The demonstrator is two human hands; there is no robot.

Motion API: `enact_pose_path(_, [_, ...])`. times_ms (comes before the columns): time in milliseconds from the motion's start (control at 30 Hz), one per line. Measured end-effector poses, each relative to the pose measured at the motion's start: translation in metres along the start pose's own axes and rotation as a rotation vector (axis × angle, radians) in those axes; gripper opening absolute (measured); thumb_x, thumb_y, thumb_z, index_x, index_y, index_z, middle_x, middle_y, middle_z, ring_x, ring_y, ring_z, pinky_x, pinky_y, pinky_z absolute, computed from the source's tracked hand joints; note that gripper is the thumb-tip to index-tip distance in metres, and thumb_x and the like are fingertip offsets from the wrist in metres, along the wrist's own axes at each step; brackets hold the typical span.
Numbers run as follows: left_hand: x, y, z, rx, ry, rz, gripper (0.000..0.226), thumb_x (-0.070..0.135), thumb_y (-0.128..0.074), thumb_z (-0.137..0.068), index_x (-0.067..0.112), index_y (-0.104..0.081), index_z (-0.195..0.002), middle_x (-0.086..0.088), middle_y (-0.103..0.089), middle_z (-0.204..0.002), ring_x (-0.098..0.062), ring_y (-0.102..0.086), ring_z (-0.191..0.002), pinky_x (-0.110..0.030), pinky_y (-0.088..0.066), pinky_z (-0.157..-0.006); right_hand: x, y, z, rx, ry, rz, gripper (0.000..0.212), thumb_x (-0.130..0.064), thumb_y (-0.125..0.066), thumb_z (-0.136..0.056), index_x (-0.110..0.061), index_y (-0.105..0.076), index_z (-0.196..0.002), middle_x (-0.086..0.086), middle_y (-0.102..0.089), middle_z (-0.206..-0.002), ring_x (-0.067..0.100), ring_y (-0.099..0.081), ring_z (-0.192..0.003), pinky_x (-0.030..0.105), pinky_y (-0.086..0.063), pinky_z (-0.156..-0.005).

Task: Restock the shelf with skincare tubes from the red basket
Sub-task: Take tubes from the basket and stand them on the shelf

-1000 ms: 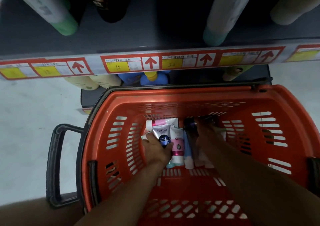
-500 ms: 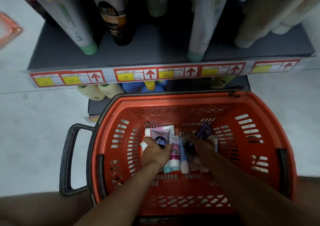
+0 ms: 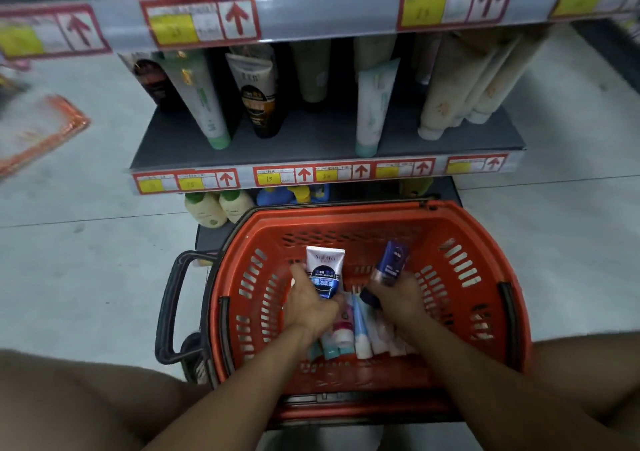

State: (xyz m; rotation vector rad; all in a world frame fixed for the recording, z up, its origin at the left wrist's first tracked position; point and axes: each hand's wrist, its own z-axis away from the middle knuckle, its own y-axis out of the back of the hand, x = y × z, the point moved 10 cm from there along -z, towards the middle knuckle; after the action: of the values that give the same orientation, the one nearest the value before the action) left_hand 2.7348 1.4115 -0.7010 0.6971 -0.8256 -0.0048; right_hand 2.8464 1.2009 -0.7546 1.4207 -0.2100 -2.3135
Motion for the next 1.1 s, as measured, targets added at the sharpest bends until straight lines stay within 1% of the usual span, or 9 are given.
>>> enact_pose_path(133, [0.017, 0.022, 0.015, 0.050, -0.117, 0.109, 0.066, 0.030, -0.088, -0.069, 0.039, -0.041, -0.113, 0.013, -0.071, -0.092, -0.013, -0.072, -0.081, -0.040, -0.061, -0.074, -0.029, 0.004, 0.013, 0.013, 0.134, 0.038, 0.042, -0.039, -0.086, -0.066, -0.016, -0.070, -0.097, 0.000, -0.077, -0.085, 0.020, -0.075, -0.080, 0.044, -0.060, -0.077])
enact_pose_path(233, [0.028, 0.044, 0.026, 0.122, -0.204, 0.149, 0.073, 0.029, -0.092, -0.068, 0.039, -0.048, -0.125, 0.013, -0.071, -0.095, -0.005, -0.070, -0.082, -0.031, -0.059, -0.069, -0.043, 0.006, 0.029, 0.052, 0.162, 0.039, 0.059, -0.036, -0.092, -0.068, -0.024, -0.055, -0.112, -0.004, -0.074, -0.096, 0.016, -0.073, -0.086, 0.047, -0.060, -0.081])
enact_pose_path(300, [0.034, 0.059, 0.032, 0.171, -0.236, 0.172, 0.078, 0.030, -0.094, -0.067, 0.040, -0.048, -0.129, 0.013, -0.070, -0.101, -0.005, -0.069, -0.088, -0.033, -0.059, -0.074, -0.057, 0.005, 0.040, 0.053, 0.207, 0.071, 0.063, -0.040, -0.092, -0.069, -0.029, -0.052, -0.116, -0.008, -0.073, -0.098, 0.009, -0.072, -0.086, 0.042, -0.061, -0.079])
enact_pose_path(467, [0.044, 0.094, 0.041, 0.269, -0.256, 0.225, 0.076, 0.030, -0.096, -0.069, 0.039, -0.047, -0.126, 0.019, -0.067, -0.104, 0.007, -0.066, -0.089, -0.014, -0.050, -0.070, -0.104, 0.004, 0.065, 0.083, 0.345, 0.171, 0.065, -0.047, -0.089, -0.073, -0.029, -0.050, -0.122, -0.014, -0.071, -0.094, -0.004, -0.069, -0.079, 0.023, -0.057, -0.066])
enact_pose_path(567, [0.049, 0.115, 0.046, 0.330, -0.236, 0.246, 0.066, 0.034, -0.097, -0.069, 0.029, -0.054, -0.120, 0.014, -0.069, -0.100, 0.004, -0.066, -0.084, -0.016, -0.052, -0.069, -0.129, 0.005, 0.075, 0.100, 0.386, 0.186, 0.069, -0.049, -0.089, -0.071, -0.031, -0.049, -0.124, -0.011, -0.071, -0.102, 0.003, -0.069, -0.088, 0.034, -0.060, -0.076])
enact_pose_path(700, [0.064, 0.144, 0.059, 0.404, -0.298, 0.267, 0.059, 0.037, -0.097, -0.069, 0.038, -0.051, -0.107, 0.020, -0.063, -0.095, 0.016, -0.061, -0.084, -0.005, -0.047, -0.063, -0.157, 0.008, 0.085, 0.138, 0.435, 0.208, 0.070, -0.055, -0.088, -0.069, -0.032, -0.048, -0.122, -0.014, -0.069, -0.104, 0.006, -0.069, -0.090, 0.038, -0.059, -0.077])
enact_pose_path(800, [0.073, 0.164, 0.065, 0.454, -0.343, 0.276, 0.060, 0.042, -0.095, -0.070, 0.033, -0.055, -0.114, 0.014, -0.065, -0.103, 0.006, -0.063, -0.089, -0.010, -0.049, -0.069, -0.179, 0.007, 0.094, 0.170, 0.478, 0.204, 0.070, -0.057, -0.087, -0.067, -0.036, -0.049, -0.121, -0.014, -0.069, -0.104, 0.006, -0.068, -0.091, 0.036, -0.059, -0.076])
enact_pose_path(933, [0.083, 0.188, 0.072, 0.519, -0.386, 0.285, 0.061, 0.046, -0.093, -0.071, 0.029, -0.058, -0.118, 0.012, -0.067, -0.105, -0.006, -0.067, -0.094, -0.032, -0.061, -0.082, -0.209, 0.000, 0.103, 0.166, 0.535, 0.191, 0.075, -0.055, -0.088, -0.068, -0.033, -0.049, -0.128, -0.012, -0.070, -0.109, 0.008, -0.069, -0.095, 0.039, -0.059, -0.081])
enact_pose_path(1100, [0.095, 0.219, 0.077, 0.580, -0.421, 0.307, 0.066, 0.050, -0.093, -0.070, 0.032, -0.055, -0.121, 0.014, -0.067, -0.107, -0.005, -0.067, -0.097, -0.033, -0.061, -0.084, -0.253, -0.017, 0.118, 0.143, 0.625, 0.191, 0.075, -0.058, -0.086, -0.069, -0.032, -0.048, -0.128, -0.013, -0.070, -0.106, 0.006, -0.068, -0.095, 0.038, -0.059, -0.081])
